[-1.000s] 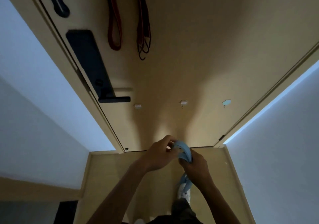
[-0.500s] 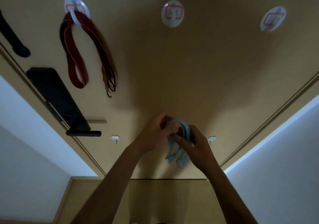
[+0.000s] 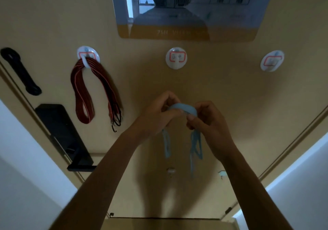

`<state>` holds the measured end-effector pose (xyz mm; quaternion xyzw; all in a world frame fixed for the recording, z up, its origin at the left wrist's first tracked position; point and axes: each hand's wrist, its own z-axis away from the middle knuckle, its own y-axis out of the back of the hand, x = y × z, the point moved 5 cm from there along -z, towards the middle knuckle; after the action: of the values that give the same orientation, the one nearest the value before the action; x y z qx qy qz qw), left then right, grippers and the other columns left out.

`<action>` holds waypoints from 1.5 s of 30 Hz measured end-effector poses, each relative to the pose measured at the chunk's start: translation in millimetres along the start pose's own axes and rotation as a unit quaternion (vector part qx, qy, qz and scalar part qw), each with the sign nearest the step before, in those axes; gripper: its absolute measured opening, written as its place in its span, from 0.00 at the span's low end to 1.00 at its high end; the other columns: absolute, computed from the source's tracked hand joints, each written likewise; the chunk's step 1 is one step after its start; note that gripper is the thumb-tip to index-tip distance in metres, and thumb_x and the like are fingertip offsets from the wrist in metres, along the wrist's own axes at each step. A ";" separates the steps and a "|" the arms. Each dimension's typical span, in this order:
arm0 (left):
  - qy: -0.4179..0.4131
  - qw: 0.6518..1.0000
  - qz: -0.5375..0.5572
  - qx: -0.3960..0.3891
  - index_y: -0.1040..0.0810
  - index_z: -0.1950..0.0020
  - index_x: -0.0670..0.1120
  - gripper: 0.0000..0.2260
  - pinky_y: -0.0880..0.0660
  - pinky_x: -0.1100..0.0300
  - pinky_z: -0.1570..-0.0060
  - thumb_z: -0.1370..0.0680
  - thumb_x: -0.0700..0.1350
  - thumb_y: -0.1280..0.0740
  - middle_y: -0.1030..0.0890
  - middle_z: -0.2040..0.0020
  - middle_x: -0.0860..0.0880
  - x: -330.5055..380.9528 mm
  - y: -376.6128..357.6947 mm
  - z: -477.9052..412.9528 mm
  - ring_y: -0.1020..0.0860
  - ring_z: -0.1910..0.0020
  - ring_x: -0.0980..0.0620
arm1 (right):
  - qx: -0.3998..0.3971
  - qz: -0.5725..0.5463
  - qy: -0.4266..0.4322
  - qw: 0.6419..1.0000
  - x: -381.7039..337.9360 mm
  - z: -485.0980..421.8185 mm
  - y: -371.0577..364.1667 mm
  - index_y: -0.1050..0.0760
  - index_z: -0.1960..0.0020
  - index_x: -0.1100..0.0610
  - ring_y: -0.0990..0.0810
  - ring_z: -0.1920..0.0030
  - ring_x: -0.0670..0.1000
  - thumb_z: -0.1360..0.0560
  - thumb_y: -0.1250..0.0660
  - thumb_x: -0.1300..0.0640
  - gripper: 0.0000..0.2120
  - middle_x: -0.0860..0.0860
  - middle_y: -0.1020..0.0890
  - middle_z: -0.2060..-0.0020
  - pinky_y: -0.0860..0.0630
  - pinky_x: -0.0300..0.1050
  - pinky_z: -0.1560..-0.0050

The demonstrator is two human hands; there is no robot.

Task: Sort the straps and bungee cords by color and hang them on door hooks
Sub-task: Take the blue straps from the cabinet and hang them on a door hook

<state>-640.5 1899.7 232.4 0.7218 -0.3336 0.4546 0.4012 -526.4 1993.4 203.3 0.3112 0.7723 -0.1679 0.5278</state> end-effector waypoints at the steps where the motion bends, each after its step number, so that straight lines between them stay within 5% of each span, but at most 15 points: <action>1: -0.002 1.000 -0.012 -0.002 0.28 0.56 0.46 0.04 0.33 0.65 0.67 0.24 0.39 0.34 0.28 0.64 0.54 3.8 3.5 -3.9 0.30 0.68 0.55 | -0.003 -0.011 0.004 1.000 -5.4 -6.7 0.4 0.29 0.50 0.62 0.23 0.63 0.50 0.28 0.31 0.62 0.10 0.56 0.22 0.62 0.24 0.39 0.62; 7: 0.000 0.997 -0.075 -0.002 0.28 0.57 0.49 0.07 0.31 0.66 0.63 0.26 0.41 0.31 0.26 0.60 0.51 20.0 23.2 -27.1 0.28 0.61 0.54 | -0.029 0.020 -0.011 0.999 -28.7 -40.9 4.3 0.27 0.57 0.60 0.25 0.65 0.51 0.29 0.30 0.65 0.06 0.55 0.23 0.66 0.28 0.40 0.65; 12: -0.038 0.991 -0.129 0.023 0.28 0.58 0.47 0.07 0.34 0.71 0.70 0.26 0.40 0.30 0.28 0.66 0.53 31.7 32.9 -42.7 0.31 0.71 0.62 | -0.020 0.060 -0.038 0.997 -40.2 -65.8 0.8 0.30 0.65 0.58 0.29 0.74 0.46 0.29 0.33 0.70 0.11 0.54 0.27 0.72 0.32 0.36 0.72; 21: -0.109 0.978 -0.160 0.074 0.31 0.58 0.52 0.08 0.29 0.71 0.69 0.24 0.43 0.32 0.21 0.60 0.51 47.9 52.3 -63.5 0.24 0.66 0.61 | 0.019 0.197 0.051 0.979 -60.9 -88.9 8.3 0.25 0.61 0.62 0.28 0.73 0.47 0.26 0.30 0.54 0.12 0.53 0.24 0.73 0.32 0.42 0.71; 28: -0.181 0.964 -0.158 0.118 0.28 0.53 0.45 0.03 0.28 0.70 0.67 0.23 0.41 0.34 0.21 0.59 0.50 62.9 61.0 -74.7 0.24 0.64 0.60 | 0.048 0.204 0.099 0.973 -78.5 -108.0 11.0 0.27 0.61 0.52 0.29 0.69 0.45 0.24 0.34 0.60 0.08 0.43 0.26 0.72 0.32 0.44 0.66; 34: -0.235 0.926 -0.221 0.198 0.26 0.52 0.40 0.02 0.30 0.72 0.70 0.23 0.39 0.35 0.25 0.64 0.55 70.9 64.6 -78.3 0.25 0.66 0.63 | 0.112 0.300 0.162 0.933 -84.0 -117.1 4.3 0.26 0.56 0.54 0.26 0.68 0.38 0.25 0.32 0.57 0.03 0.41 0.25 0.67 0.32 0.29 0.69; 45: -0.203 0.922 -0.275 0.180 0.27 0.54 0.43 0.04 0.32 0.74 0.70 0.25 0.40 0.33 0.27 0.66 0.56 54.2 60.3 -79.3 0.26 0.66 0.67 | 0.090 0.366 0.103 0.921 -74.4 -125.6 8.9 0.25 0.63 0.52 0.27 0.69 0.39 0.31 0.29 0.57 0.06 0.41 0.25 0.69 0.33 0.27 0.70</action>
<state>-702.6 1935.8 320.1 0.9221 -0.1092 0.2222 0.2975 -591.3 2051.4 320.9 0.6335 0.6364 0.0010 0.4400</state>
